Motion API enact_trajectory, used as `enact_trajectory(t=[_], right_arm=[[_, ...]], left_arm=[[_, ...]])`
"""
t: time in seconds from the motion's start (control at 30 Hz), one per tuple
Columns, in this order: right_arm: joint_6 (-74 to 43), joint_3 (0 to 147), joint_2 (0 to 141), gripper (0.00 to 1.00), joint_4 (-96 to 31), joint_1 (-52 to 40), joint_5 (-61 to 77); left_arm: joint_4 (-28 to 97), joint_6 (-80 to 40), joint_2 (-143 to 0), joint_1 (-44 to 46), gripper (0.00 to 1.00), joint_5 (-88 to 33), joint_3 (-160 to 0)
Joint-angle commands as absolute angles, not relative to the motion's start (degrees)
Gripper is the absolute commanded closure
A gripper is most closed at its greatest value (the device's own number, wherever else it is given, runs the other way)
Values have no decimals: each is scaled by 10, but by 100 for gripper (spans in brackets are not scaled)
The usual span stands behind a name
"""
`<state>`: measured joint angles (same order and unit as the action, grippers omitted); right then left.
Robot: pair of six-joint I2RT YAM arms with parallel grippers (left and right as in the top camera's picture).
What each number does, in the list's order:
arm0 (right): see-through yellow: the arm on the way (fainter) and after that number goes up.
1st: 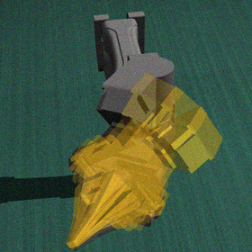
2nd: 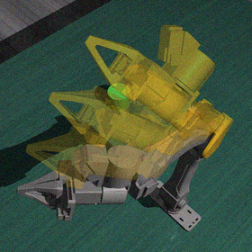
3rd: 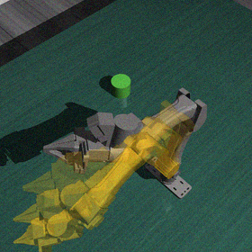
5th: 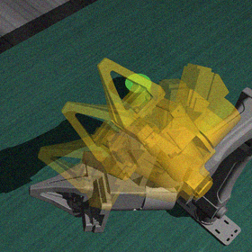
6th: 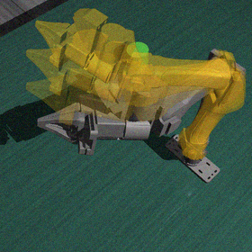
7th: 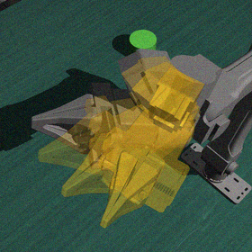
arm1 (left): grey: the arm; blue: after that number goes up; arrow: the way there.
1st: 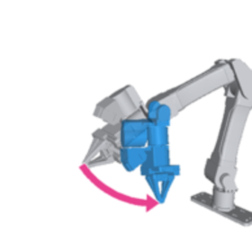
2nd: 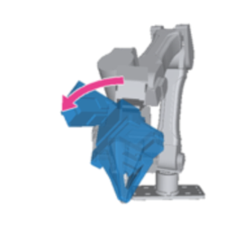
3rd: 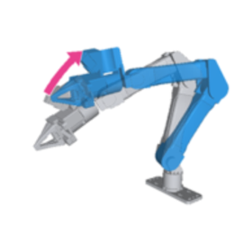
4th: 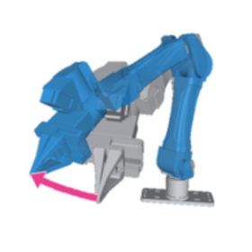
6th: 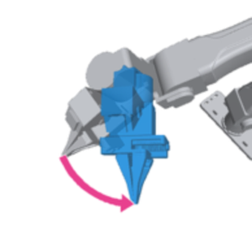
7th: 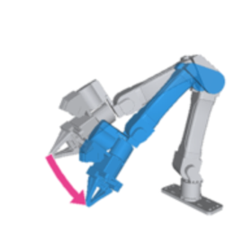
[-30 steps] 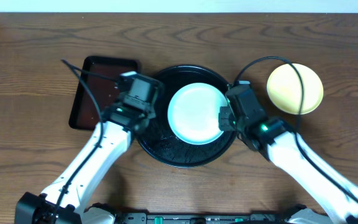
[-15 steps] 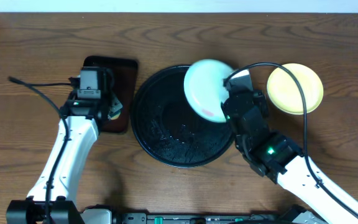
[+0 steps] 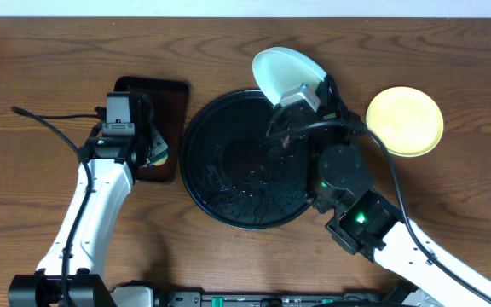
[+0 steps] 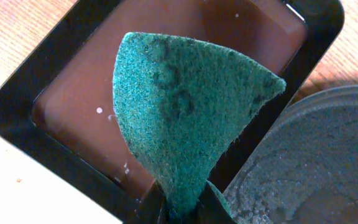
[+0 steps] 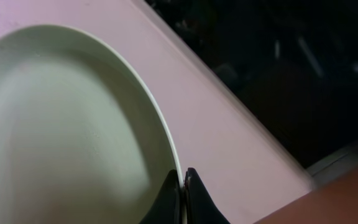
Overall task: Clean dirty plates on tray and stack at the side
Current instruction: 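Lift the fish-print plate with the right gripper and carry it right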
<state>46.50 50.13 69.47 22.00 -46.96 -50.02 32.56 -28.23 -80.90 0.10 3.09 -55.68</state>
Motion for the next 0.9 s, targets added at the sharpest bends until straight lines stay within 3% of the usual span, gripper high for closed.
enact_trajectory(t=[0.0,0.2,0.33,0.37,0.53,0.73,0.87], right_arm=[[552,506,690,99,234,-489,-507],[471,506,708,99,221,-487,-508],[286,506,726,99,164,-462,-507],[171,506,734,99,121,-434,-505],[-67,506,738,99,16,-329,-500],[-196,506,736,99,-61,-157,-334],[-261,506,751,99,-86,8,-114]], left_arm=[[325,-272,-813,-1,93,30,-552],[325,-272,-814,-1,92,30,-547],[324,-272,-814,-1,93,30,-544],[325,-272,-816,-1,92,30,-544],[325,-272,-817,-1,92,30,-544],[325,-272,-817,-1,93,30,-544],[322,-272,-817,-1,92,30,-543]])
